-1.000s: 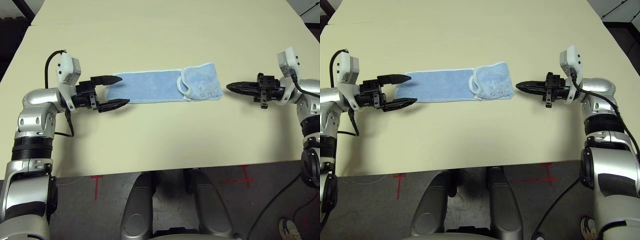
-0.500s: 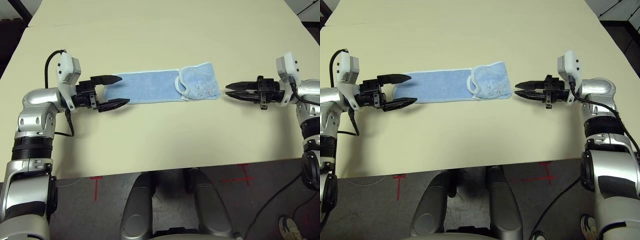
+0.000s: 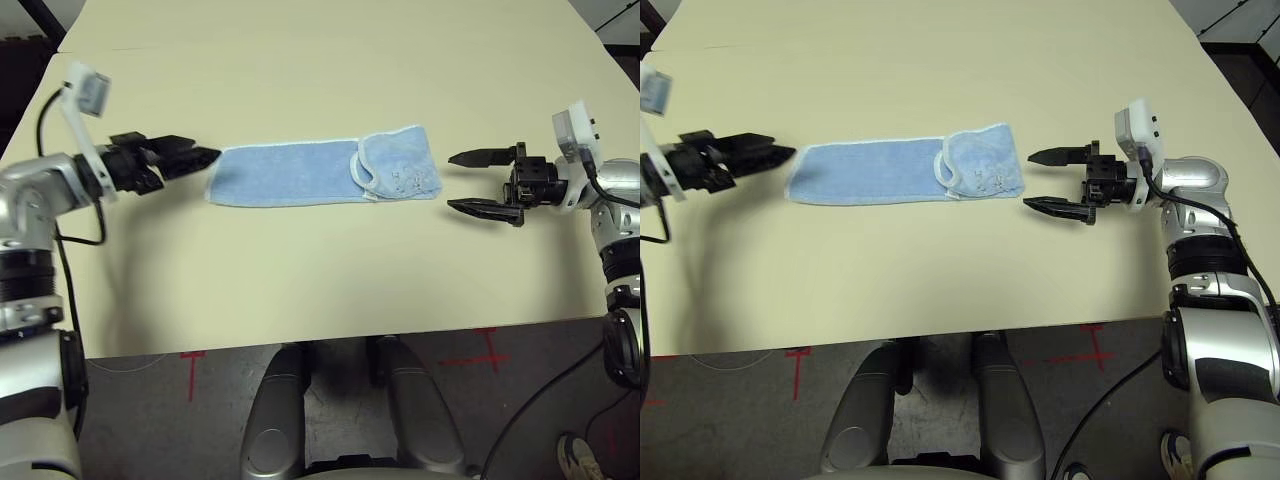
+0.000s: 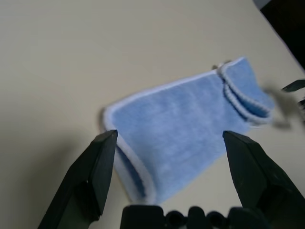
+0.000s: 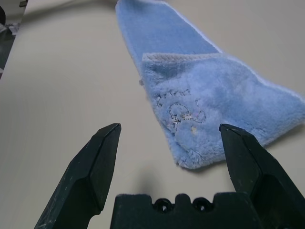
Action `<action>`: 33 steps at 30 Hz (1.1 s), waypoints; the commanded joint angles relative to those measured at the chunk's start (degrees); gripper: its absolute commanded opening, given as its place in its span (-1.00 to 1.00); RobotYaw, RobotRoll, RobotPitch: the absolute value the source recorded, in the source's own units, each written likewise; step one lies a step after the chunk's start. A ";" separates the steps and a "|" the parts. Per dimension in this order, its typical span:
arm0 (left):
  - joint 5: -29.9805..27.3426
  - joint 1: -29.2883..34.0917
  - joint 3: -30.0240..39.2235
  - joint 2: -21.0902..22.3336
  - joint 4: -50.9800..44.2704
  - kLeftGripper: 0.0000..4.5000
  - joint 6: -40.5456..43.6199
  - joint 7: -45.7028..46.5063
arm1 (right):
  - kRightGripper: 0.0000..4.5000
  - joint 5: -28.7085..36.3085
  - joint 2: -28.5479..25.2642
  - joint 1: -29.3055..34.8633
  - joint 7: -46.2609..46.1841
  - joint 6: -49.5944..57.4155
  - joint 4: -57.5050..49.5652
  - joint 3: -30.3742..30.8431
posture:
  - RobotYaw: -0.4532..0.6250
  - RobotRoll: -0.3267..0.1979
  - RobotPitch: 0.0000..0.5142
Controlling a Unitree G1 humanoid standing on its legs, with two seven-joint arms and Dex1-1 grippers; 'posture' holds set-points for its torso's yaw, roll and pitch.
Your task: Fold the towel and set it aside.
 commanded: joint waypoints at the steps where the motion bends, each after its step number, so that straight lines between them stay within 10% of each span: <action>1: -1.92 2.59 3.83 1.16 0.20 1.00 8.38 3.45 | 0.99 0.93 -0.02 2.06 -0.44 1.19 -2.71 0.20 | 0.10 0.25 0.13; 17: -5.44 8.32 15.58 -6.71 -5.46 1.00 21.04 15.07 | 0.99 1.48 -0.41 3.68 -1.86 3.33 -6.24 0.38 | 0.07 0.25 0.17; 33: -5.94 0.73 18.83 -16.67 0.26 1.00 21.04 25.56 | 0.99 1.30 -0.55 3.25 -2.38 3.47 -6.55 0.66 | 0.04 0.25 0.20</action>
